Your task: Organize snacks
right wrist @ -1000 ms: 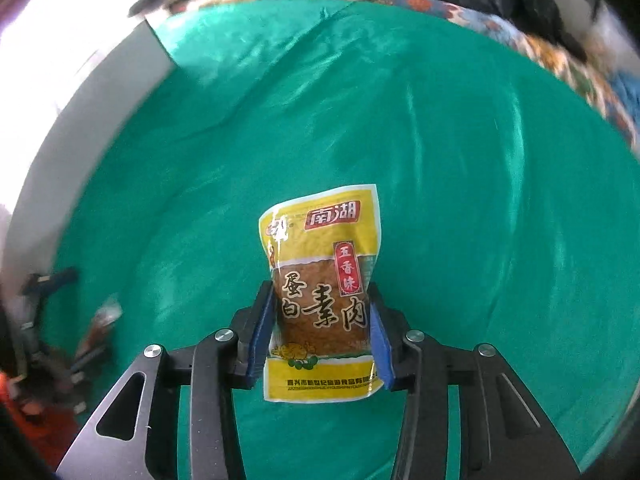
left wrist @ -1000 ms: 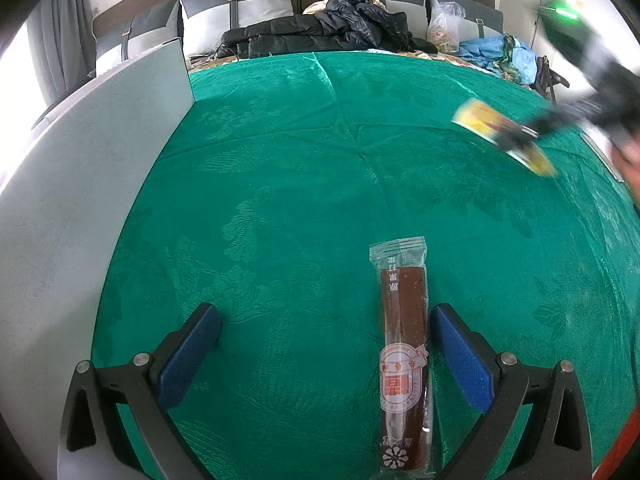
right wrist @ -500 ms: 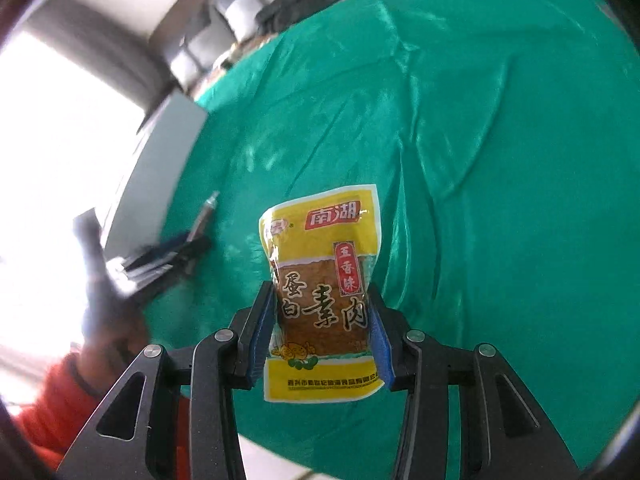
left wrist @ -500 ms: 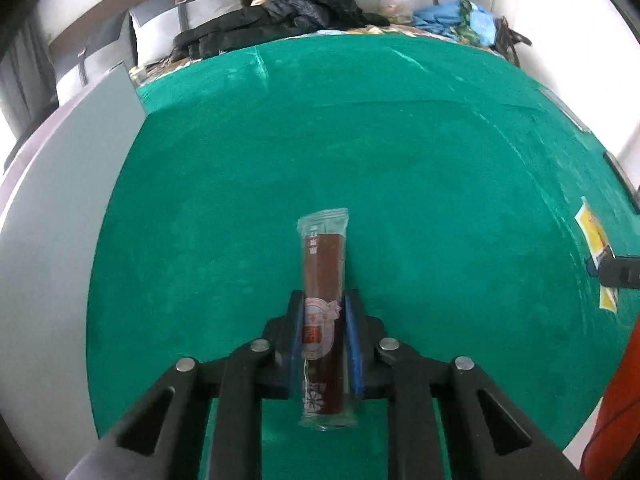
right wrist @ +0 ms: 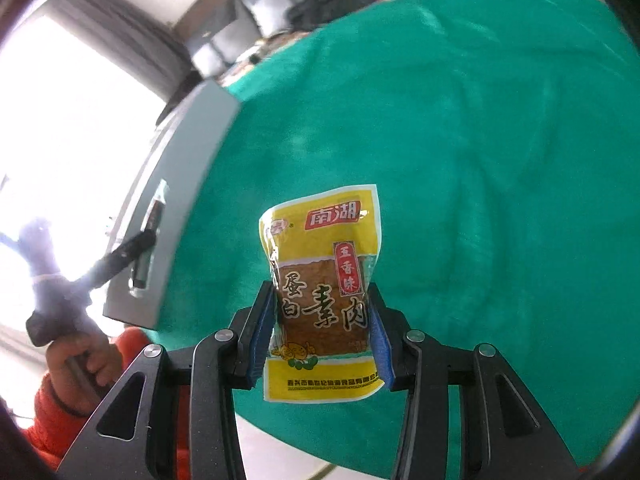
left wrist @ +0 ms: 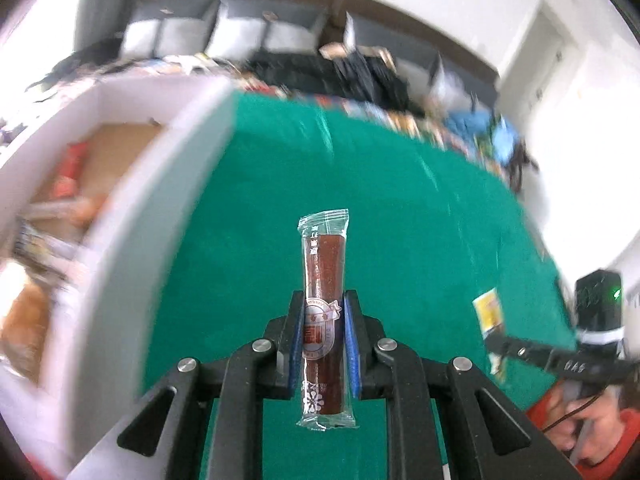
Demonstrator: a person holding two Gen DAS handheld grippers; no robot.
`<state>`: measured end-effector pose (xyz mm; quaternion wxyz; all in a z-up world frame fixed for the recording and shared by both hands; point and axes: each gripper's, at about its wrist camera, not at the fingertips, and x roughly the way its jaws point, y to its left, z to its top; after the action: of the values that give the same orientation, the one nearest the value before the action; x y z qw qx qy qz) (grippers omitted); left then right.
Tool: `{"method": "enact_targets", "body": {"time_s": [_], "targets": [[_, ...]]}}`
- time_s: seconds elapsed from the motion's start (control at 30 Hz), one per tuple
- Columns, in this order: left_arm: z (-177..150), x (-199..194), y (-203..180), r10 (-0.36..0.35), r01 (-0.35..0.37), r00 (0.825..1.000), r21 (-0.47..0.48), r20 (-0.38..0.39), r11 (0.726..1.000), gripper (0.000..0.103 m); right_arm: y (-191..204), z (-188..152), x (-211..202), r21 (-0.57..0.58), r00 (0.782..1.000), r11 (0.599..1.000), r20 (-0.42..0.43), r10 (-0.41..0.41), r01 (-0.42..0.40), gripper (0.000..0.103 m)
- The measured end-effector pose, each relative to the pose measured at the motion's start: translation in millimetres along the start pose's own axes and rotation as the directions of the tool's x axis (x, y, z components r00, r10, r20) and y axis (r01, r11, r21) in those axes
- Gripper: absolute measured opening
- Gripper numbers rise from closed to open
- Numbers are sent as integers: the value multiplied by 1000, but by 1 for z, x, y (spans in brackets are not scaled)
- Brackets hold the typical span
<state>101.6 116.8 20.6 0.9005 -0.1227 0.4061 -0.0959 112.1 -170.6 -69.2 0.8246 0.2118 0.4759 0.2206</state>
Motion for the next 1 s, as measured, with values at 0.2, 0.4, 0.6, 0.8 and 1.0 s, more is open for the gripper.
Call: {"method": "enact_targets", "body": {"time_s": [0.2, 0.4, 0.6, 0.8, 1.0], "targets": [[45, -61, 79, 219, -212, 969, -73, 111, 975, 17, 141, 69, 26, -222, 983, 960, 13, 180, -173, 45], [53, -65, 162, 429, -419, 902, -145, 45, 896, 18, 295, 131, 69, -443, 965, 870, 37, 259, -217, 47], [46, -63, 186, 507, -488, 861, -210, 45, 847, 73, 349, 144, 132, -516, 992, 856, 102, 72, -10, 75], [47, -67, 181, 528, -507, 845, -188, 83, 841, 83, 333, 136, 145, -513, 996, 857, 88, 6, 40, 75], [48, -74, 168, 531, -511, 841, -172, 100, 842, 89, 326, 127, 145, -524, 996, 849, 75, -40, 73, 75]]}}
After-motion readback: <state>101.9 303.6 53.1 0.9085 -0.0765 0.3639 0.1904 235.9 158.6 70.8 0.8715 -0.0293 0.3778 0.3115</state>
